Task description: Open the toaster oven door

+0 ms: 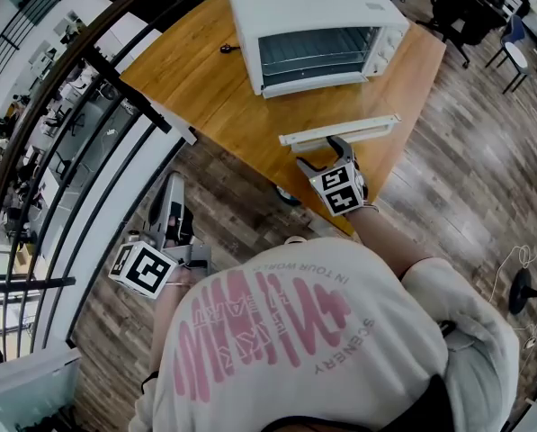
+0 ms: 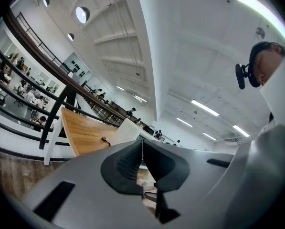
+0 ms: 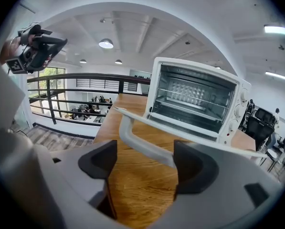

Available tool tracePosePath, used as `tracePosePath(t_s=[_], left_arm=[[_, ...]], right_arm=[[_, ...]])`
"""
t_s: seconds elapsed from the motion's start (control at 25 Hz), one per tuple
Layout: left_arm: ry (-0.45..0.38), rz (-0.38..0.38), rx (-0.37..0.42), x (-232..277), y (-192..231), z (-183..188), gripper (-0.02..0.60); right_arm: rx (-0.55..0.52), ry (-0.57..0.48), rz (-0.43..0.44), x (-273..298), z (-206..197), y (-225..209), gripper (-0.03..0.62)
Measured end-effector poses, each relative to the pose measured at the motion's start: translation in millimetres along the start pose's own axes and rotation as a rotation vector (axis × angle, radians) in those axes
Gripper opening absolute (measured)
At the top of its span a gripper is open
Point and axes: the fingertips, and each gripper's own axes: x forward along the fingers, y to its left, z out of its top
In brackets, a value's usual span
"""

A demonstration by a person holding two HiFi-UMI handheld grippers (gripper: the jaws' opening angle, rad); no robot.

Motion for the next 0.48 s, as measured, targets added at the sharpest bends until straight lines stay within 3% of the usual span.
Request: tracePosePath(t_s=[0.48], left_arm=[[-0.01, 0.022, 0.0, -9.8, -0.5, -0.5, 0.023]], right_arm=[[0.125, 0.02, 0.015, 3.4, -14.9, -9.4, 0.371]])
